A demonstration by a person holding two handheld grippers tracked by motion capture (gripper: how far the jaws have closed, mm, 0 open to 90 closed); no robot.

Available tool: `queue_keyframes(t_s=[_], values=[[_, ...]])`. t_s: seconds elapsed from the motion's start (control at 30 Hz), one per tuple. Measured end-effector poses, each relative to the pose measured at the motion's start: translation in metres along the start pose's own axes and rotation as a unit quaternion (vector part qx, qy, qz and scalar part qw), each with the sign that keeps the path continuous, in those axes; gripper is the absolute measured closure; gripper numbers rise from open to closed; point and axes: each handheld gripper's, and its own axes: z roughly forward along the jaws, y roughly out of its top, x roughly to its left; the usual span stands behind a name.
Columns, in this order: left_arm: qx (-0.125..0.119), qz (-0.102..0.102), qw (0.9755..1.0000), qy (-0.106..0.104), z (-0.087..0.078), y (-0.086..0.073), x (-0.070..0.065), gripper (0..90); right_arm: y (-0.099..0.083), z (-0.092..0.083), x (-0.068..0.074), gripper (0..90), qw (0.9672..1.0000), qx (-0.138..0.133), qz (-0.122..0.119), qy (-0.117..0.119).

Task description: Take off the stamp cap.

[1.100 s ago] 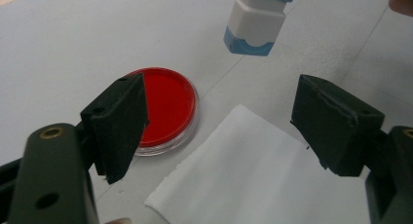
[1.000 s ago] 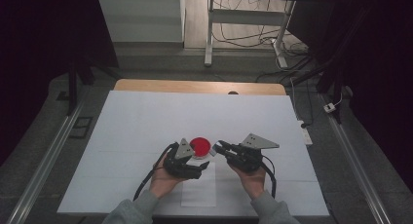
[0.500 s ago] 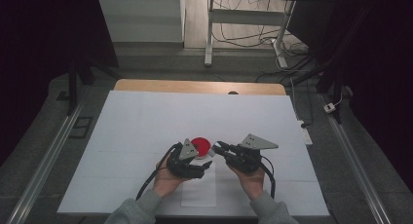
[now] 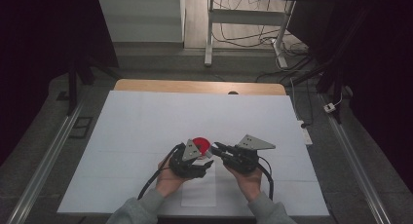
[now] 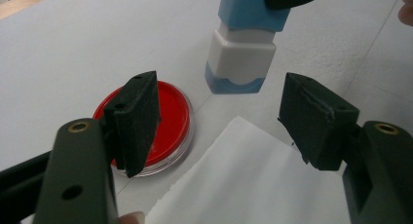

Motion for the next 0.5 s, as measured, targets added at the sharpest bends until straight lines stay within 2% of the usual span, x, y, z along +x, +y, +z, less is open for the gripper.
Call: queue_keyframes(t_s=[0.5], values=[[0.001,0.024,0.9997,0.010,0.0048,-0.0007,-0.0050,43.4,-0.0004,0.0017,0.0020,75.2,1.0000,-0.001,0.003,0.004]])
